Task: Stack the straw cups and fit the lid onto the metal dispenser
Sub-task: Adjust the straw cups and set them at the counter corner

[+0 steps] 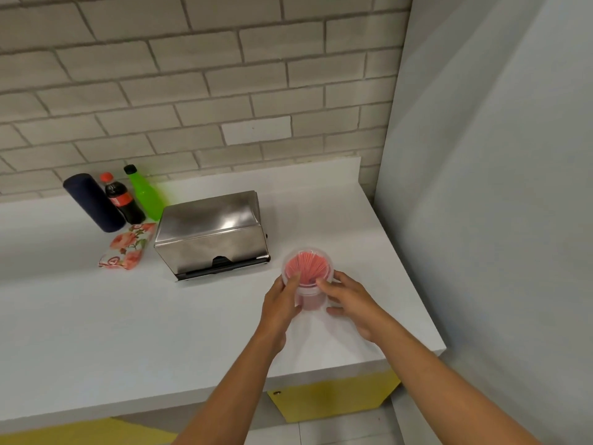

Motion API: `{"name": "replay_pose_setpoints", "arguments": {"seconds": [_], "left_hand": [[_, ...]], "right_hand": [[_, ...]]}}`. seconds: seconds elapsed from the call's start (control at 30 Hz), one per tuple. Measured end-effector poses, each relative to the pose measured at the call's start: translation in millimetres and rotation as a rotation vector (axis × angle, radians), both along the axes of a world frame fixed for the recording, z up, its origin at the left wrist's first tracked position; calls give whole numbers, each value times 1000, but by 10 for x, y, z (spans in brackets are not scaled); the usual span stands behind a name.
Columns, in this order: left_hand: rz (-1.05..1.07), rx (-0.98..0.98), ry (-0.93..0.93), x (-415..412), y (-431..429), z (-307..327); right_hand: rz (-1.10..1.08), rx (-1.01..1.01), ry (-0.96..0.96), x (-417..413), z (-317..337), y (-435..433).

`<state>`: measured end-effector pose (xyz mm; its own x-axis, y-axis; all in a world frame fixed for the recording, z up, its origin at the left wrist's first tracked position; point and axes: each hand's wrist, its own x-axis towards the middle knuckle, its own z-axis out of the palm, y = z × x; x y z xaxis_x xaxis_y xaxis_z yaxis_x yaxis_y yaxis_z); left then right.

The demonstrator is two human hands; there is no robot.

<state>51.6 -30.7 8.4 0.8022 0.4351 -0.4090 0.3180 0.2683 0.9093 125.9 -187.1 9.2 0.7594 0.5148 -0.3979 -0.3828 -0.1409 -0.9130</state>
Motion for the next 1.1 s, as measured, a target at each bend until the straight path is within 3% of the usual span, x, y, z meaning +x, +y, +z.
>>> {"name": "replay_pose_setpoints", "arguments": {"seconds": [1.1], "left_hand": [[-77, -18, -30, 2235, 378, -142]], "right_hand": [[-196, 89, 12, 2058, -71, 384]]}}
